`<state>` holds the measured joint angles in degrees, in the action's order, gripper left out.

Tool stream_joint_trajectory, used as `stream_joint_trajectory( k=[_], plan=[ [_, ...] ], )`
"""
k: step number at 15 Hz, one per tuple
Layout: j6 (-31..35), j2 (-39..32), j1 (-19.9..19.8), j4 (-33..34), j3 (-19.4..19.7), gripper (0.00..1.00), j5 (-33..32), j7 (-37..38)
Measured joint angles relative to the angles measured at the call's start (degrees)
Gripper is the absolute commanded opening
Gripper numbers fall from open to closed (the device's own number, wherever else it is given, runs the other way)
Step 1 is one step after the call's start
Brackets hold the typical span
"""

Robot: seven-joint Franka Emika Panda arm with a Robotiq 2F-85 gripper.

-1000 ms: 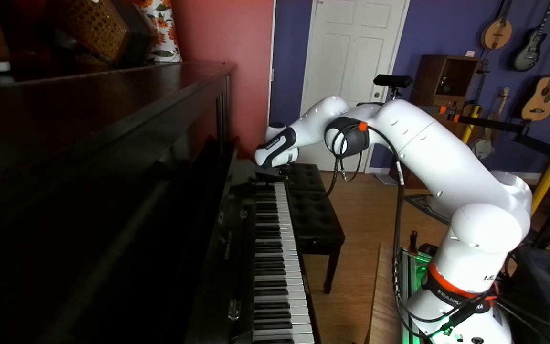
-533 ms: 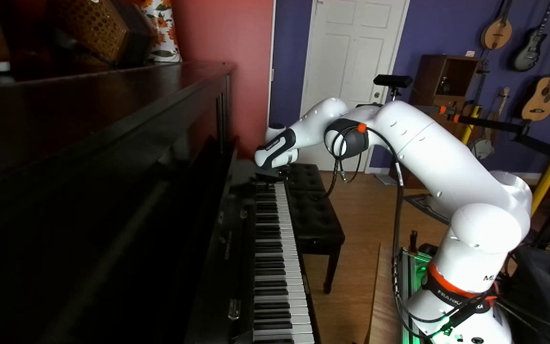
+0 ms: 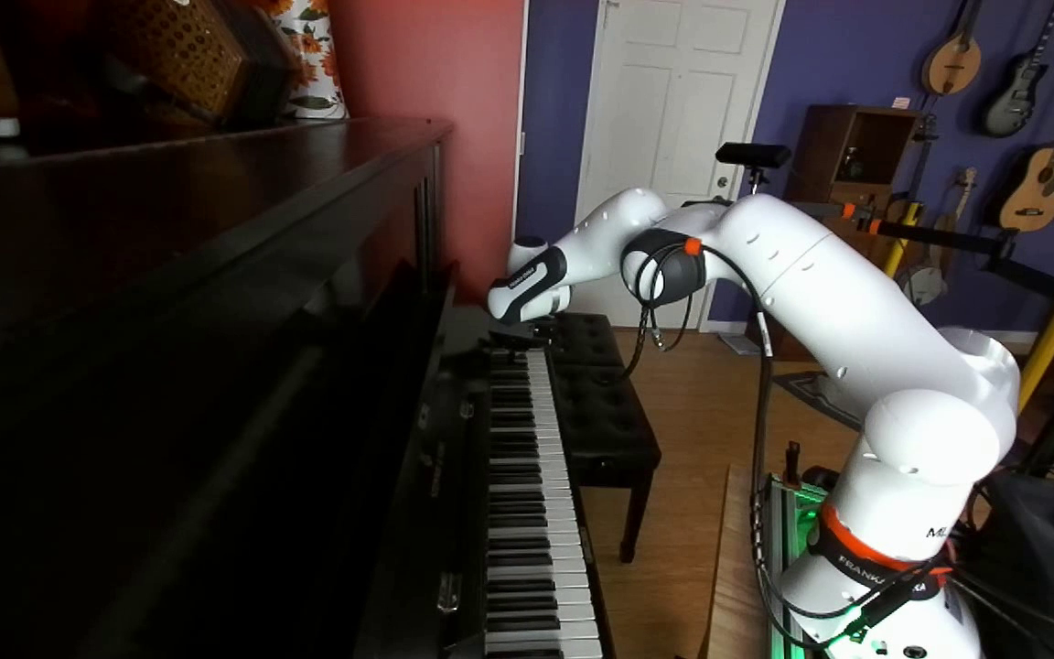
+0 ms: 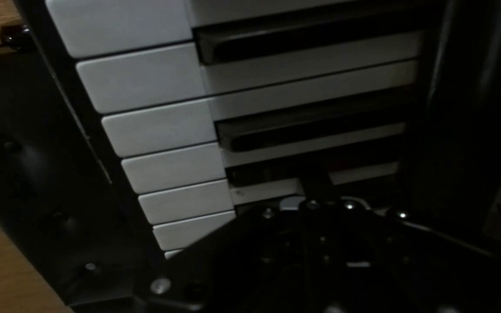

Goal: Push the rightmost g sharp key on the piano

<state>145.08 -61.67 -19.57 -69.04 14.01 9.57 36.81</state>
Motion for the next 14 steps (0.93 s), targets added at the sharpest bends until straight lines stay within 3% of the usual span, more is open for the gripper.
stream_joint_trajectory(
  k=[14],
  plan=[
    [-0.58, -0.10, -0.06, 0.76, 0.01, 0.00, -0.03, 0.00]
  ],
)
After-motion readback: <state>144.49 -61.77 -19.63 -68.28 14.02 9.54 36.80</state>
